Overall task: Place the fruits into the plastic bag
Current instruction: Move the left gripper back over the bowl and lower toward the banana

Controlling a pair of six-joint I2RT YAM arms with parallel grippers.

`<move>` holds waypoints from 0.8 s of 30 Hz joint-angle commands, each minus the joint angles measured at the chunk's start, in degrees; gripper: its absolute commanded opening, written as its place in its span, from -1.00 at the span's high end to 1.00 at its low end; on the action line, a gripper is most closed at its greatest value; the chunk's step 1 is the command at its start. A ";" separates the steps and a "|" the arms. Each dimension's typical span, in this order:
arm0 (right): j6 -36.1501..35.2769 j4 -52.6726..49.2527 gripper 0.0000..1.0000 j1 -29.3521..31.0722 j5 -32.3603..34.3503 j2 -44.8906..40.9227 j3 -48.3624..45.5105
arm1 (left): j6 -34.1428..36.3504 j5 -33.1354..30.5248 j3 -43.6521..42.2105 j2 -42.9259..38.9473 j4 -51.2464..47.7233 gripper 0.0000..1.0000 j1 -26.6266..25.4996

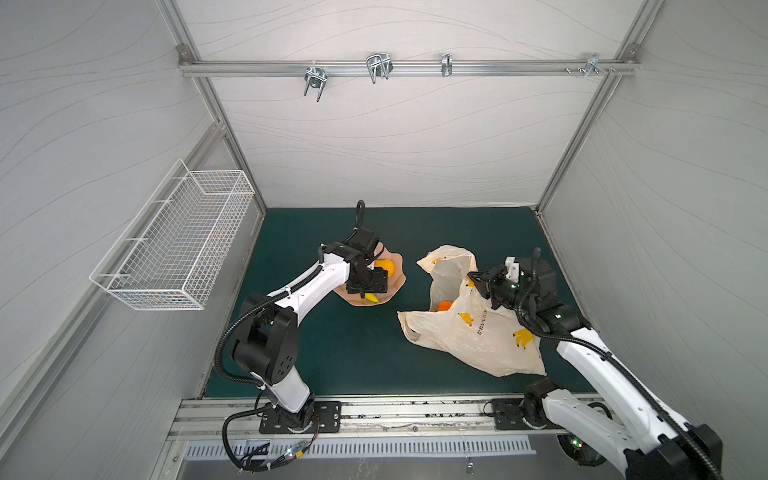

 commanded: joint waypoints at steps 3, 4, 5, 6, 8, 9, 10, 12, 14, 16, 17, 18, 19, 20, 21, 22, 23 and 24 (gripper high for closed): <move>0.27 -0.99 1.00 -0.33 0.55 -1.12 0.09 | 1.09 -6.16 0.62 0.16 -3.73 -0.47 1.55; 0.34 -1.10 1.00 -0.33 0.46 -1.13 0.14 | 0.97 -6.50 0.72 0.46 -3.92 -0.47 1.81; 0.37 -1.13 1.00 -0.31 0.50 -1.16 0.09 | 0.73 -6.81 0.80 0.80 -4.08 -0.46 2.07; 0.30 -1.14 1.00 -0.29 0.42 -1.14 0.09 | 0.53 -7.14 0.92 1.11 -4.23 -0.46 2.24; 0.34 -1.25 1.00 -0.33 0.35 -1.23 0.09 | 0.18 -7.56 1.07 1.81 -4.37 -0.44 2.47; 0.29 -1.34 1.00 -0.31 0.56 -1.22 0.16 | 0.07 -7.94 1.25 2.09 -4.37 -0.42 2.54; 0.19 -1.35 1.00 -0.32 0.63 -1.28 0.13 | 0.08 -8.09 1.33 2.42 -4.41 -0.41 2.56; 0.15 -1.43 1.00 -0.27 0.62 -1.36 0.20 | -0.01 -8.69 1.73 2.95 -4.44 -0.38 2.66; 0.08 -1.58 1.00 -0.28 0.68 -1.36 0.22 | -0.28 -9.15 1.92 3.37 -4.38 -0.36 2.74; 0.07 -1.60 1.00 -0.33 0.69 -1.36 0.20 | -0.44 -9.49 2.04 3.67 -4.19 -0.33 2.83; 0.07 -1.60 1.00 -0.29 0.64 -1.37 0.23 | -0.57 -9.57 2.12 3.95 -4.11 -0.32 2.91; 0.05 -1.60 1.00 -0.29 0.57 -1.35 0.23 | -0.63 -9.60 2.14 4.11 -4.03 -0.31 2.92; 0.08 -1.60 1.00 -0.27 0.58 -1.36 0.33 | -0.62 -9.63 2.30 4.35 -3.98 -0.30 2.99; 0.01 -1.64 1.00 -0.29 0.51 -1.48 0.20 | -0.62 -9.66 2.39 4.62 -3.93 -0.28 3.00; 0.07 -1.77 1.00 -0.31 0.57 -1.45 0.24 | -0.64 -9.79 2.55 4.85 -3.84 -0.27 3.00; 0.08 -1.72 1.00 -0.30 0.64 -1.54 0.26 | -0.62 -9.90 2.78 5.15 -3.84 -0.26 3.09; 0.08 -1.77 1.00 -0.26 0.52 -1.54 0.20 | -0.58 -9.97 3.00 5.48 -3.85 -0.25 3.14; 0.10 -1.70 1.00 -0.29 0.52 -1.60 0.20 | -0.53 -9.95 3.09 5.74 -3.75 -0.25 3.26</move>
